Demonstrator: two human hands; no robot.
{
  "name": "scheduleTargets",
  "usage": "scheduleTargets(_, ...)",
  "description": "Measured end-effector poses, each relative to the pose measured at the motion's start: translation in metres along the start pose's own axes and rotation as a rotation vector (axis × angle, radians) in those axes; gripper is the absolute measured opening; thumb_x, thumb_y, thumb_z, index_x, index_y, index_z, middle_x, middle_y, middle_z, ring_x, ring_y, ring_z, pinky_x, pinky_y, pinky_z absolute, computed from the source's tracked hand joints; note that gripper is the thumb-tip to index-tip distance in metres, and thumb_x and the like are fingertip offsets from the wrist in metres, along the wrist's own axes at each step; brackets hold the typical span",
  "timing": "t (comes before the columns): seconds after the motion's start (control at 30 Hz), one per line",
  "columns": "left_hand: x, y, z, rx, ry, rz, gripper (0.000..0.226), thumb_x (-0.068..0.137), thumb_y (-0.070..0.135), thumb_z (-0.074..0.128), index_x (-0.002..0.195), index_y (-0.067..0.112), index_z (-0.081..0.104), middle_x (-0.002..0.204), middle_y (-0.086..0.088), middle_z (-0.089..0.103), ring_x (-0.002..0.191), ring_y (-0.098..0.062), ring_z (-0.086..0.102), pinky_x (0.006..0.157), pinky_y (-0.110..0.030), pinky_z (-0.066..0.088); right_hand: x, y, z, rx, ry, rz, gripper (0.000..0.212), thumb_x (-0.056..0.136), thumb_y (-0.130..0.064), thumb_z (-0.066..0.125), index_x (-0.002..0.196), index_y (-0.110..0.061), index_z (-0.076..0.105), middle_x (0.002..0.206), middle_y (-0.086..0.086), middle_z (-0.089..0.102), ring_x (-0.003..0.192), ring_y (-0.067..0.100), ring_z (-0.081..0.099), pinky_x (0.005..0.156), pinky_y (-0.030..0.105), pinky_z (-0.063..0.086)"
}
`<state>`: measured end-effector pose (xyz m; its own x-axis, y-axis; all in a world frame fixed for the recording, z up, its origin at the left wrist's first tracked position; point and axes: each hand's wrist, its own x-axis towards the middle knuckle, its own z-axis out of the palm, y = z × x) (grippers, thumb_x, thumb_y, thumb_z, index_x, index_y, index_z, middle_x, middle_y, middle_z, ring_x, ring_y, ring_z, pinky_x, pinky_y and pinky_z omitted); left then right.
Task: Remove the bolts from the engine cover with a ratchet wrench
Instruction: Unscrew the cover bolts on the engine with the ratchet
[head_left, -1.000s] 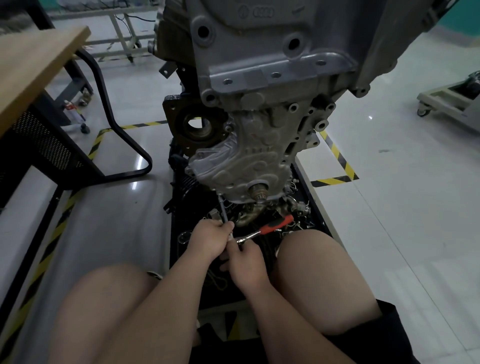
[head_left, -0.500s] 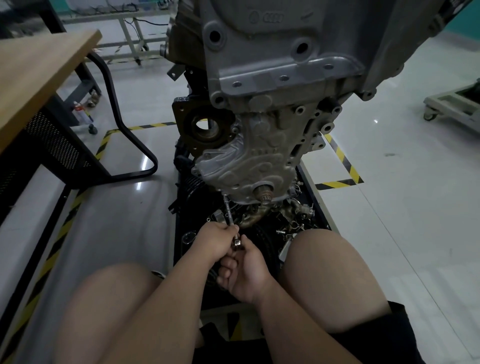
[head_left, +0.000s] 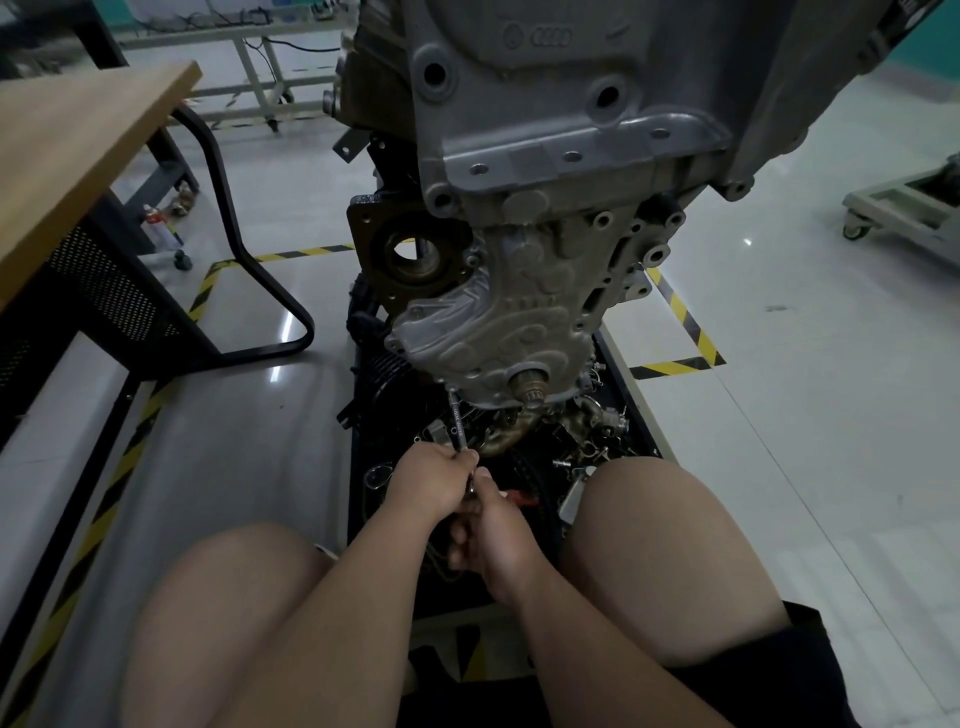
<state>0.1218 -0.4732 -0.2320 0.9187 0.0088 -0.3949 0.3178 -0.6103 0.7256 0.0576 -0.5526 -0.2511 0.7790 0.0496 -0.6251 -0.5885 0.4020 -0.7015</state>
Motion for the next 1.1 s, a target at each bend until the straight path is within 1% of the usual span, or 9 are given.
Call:
scheduleTargets(0.2, 0.001, 0.001, 0.001, -0.003, -0.008, -0.009, 0.037, 0.088, 0.03, 0.063, 0.056, 0.011, 0.064, 0.037, 0.008, 0.051, 0.032, 0.001, 0.044, 0.041, -0.017, 0.031, -0.001, 0.005, -0.006, -0.25, 0.126, -0.18, 0.054, 0.103, -0.042, 0.036, 0.092, 0.002, 0.064, 0.054, 0.001, 0.052, 0.043, 0.011, 0.05, 0.046, 0.022, 0.042)
scheduleTargets(0.33, 0.001, 0.003, 0.003, -0.059, -0.03, -0.008, 0.032, 0.087, 0.031, 0.065, 0.064, 0.009, 0.072, 0.045, 0.007, 0.059, 0.038, 0.002, 0.05, 0.05, -0.02, 0.037, -0.004, 0.004, -0.01, -0.574, 0.278, -0.335, 0.035, 0.1, -0.046, 0.041, 0.091, -0.014, 0.054, 0.076, -0.003, 0.059, 0.067, 0.013, 0.055, 0.059, 0.026, 0.04)
scheduleTargets(0.47, 0.003, 0.004, 0.005, -0.044, -0.015, 0.002, 0.038, 0.086, 0.027, 0.065, 0.05, 0.019, 0.065, 0.041, 0.008, 0.057, 0.037, 0.0, 0.048, 0.051, -0.022, 0.034, -0.003, 0.006, -0.014, -0.897, 0.344, -0.424, 0.024, 0.099, -0.041, 0.043, 0.095, -0.017, 0.043, 0.086, 0.003, 0.061, 0.075, 0.021, 0.061, 0.057, 0.029, 0.036)
scheduleTargets(0.53, 0.004, 0.003, 0.006, -0.009, -0.008, 0.004, 0.041, 0.086, 0.029, 0.065, 0.046, 0.02, 0.062, 0.041, 0.008, 0.057, 0.04, -0.003, 0.05, 0.051, -0.022, 0.034, -0.001, 0.008, -0.016, -0.928, 0.336, -0.453, 0.02, 0.1, -0.038, 0.044, 0.095, -0.019, 0.041, 0.085, 0.003, 0.06, 0.072, 0.019, 0.06, 0.054, 0.029, 0.034)
scheduleTargets(0.6, 0.004, 0.004, 0.006, -0.007, -0.015, -0.001, 0.039, 0.087, 0.029, 0.065, 0.049, 0.02, 0.064, 0.042, 0.009, 0.059, 0.039, 0.0, 0.051, 0.05, -0.021, 0.034, 0.002, 0.008, -0.016, -0.831, 0.308, -0.436, 0.02, 0.1, -0.037, 0.044, 0.092, -0.019, 0.043, 0.078, -0.002, 0.057, 0.062, 0.011, 0.053, 0.051, 0.024, 0.035)
scheduleTargets(0.67, 0.004, 0.005, 0.006, -0.014, -0.015, -0.006, 0.035, 0.087, 0.03, 0.065, 0.053, 0.02, 0.066, 0.043, 0.01, 0.059, 0.037, 0.003, 0.051, 0.048, -0.02, 0.034, 0.003, 0.005, -0.014, -0.571, 0.258, -0.359, 0.025, 0.101, -0.037, 0.043, 0.088, -0.017, 0.048, 0.072, -0.003, 0.058, 0.057, 0.008, 0.052, 0.054, 0.025, 0.041)
scheduleTargets(0.8, 0.004, 0.005, 0.005, -0.03, 0.006, 0.006, 0.038, 0.086, 0.032, 0.066, 0.05, 0.018, 0.065, 0.044, 0.006, 0.06, 0.041, -0.003, 0.056, 0.052, -0.022, 0.038, 0.001, -0.001, -0.009, -0.087, 0.089, -0.102, 0.045, 0.103, -0.043, 0.035, 0.091, -0.008, 0.061, 0.056, 0.001, 0.058, 0.045, 0.015, 0.053, 0.05, 0.027, 0.045)
scheduleTargets(0.9, 0.005, 0.005, 0.005, -0.016, 0.024, -0.012, 0.04, 0.088, 0.033, 0.064, 0.051, 0.018, 0.065, 0.045, 0.006, 0.061, 0.05, -0.013, 0.061, 0.054, -0.024, 0.042, -0.001, 0.0, -0.004, 0.105, -0.035, 0.037, 0.055, 0.103, -0.05, 0.028, 0.097, -0.005, 0.058, 0.053, 0.003, 0.049, 0.043, 0.017, 0.046, 0.05, 0.026, 0.04)
scheduleTargets(1.1, 0.006, 0.005, 0.002, 0.043, 0.002, -0.055, 0.034, 0.09, 0.029, 0.057, 0.062, 0.011, 0.068, 0.04, 0.004, 0.058, 0.032, -0.005, 0.051, 0.043, -0.019, 0.034, -0.005, -0.003, 0.0, 0.301, -0.148, 0.163, 0.051, 0.098, -0.057, 0.027, 0.078, -0.016, 0.05, 0.051, -0.001, 0.032, 0.044, 0.014, 0.033, 0.051, 0.025, 0.032)
